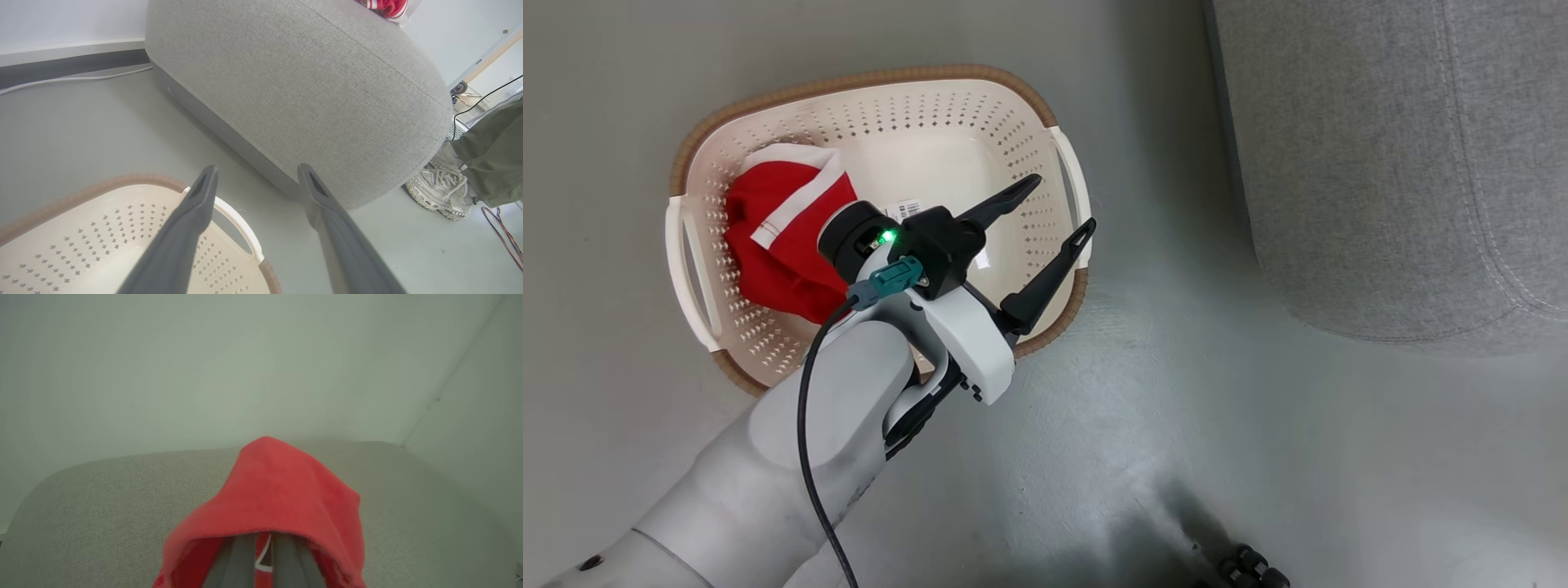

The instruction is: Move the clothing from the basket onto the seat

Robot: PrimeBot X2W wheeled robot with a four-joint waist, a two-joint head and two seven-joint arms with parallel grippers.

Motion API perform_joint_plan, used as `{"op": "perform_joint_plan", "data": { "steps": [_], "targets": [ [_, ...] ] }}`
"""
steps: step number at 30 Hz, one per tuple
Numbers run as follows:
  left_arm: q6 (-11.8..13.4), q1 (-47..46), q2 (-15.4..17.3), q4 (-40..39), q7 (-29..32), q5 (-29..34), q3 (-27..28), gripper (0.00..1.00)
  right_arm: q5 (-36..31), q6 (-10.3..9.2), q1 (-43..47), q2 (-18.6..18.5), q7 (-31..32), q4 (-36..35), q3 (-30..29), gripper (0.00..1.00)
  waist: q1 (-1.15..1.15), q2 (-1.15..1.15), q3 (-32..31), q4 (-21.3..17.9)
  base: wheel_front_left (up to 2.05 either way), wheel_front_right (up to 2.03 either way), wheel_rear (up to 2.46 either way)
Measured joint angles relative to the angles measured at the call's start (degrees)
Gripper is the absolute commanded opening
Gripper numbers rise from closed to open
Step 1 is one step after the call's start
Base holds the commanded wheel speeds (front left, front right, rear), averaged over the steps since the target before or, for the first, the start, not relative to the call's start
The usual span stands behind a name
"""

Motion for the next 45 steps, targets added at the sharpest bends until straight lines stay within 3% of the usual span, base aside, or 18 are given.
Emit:
{"op": "perform_joint_plan", "data": {
  "steps": [9, 10, 11, 12, 19, 30, 45],
  "targets": [
    [0.00, 0.01, -1.30, -0.05, 0.00, -0.01, 1.56, 1.00, 2.72, 0.00, 0.52, 0.43, 0.00, 10.55, 2.08, 0.00, 0.00, 0.00, -1.17, 1.84, 0.00, 0.00, 0.00],
    [0.00, 0.01, -1.47, -0.07, 0.00, -0.01, 1.88, 1.00, 3.23, 0.00, 0.97, 0.45, -0.01, 11.33, 2.42, 0.08, 0.00, 0.00, -1.49, 2.01, 0.00, 0.00, 0.00],
    [0.00, 0.01, -1.61, -0.11, 0.00, -0.01, 2.21, 1.00, 3.91, 0.00, 1.58, 0.52, -0.01, 11.91, 2.53, 0.60, 0.00, 0.00, -1.87, 2.19, 0.00, 0.00, 0.00],
    [0.00, 0.02, -1.70, -0.25, 0.00, -0.01, 2.54, 1.00, 4.41, 0.00, 2.30, 0.56, -0.01, 11.98, 2.87, 1.00, 0.00, 0.00, -2.26, 2.36, 0.00, 0.00, 0.00],
    [0.00, 1.52, -2.80, -0.85, 0.00, -0.01, 4.56, 1.00, 11.83, 0.00, 10.29, 3.01, -0.09, 2.34, 8.83, 1.00, 0.00, 0.00, -6.69, 3.38, 0.00, 0.00, 0.00],
    [0.00, 8.64, -4.59, -1.42, 0.00, 0.02, 9.56, 1.00, 21.67, 0.00, 26.01, 2.50, -0.09, -10.69, 22.04, 1.00, 0.00, 0.00, -16.43, 5.74, 0.00, 0.00, 0.00],
    [0.00, 21.84, -5.81, -1.37, 0.00, 2.82, 24.42, 1.00, 24.66, 0.00, 42.18, 2.48, -0.09, -28.38, 28.95, 1.00, 0.00, 0.00, -30.37, 12.26, 0.00, 0.00, 0.00]
  ]
}}
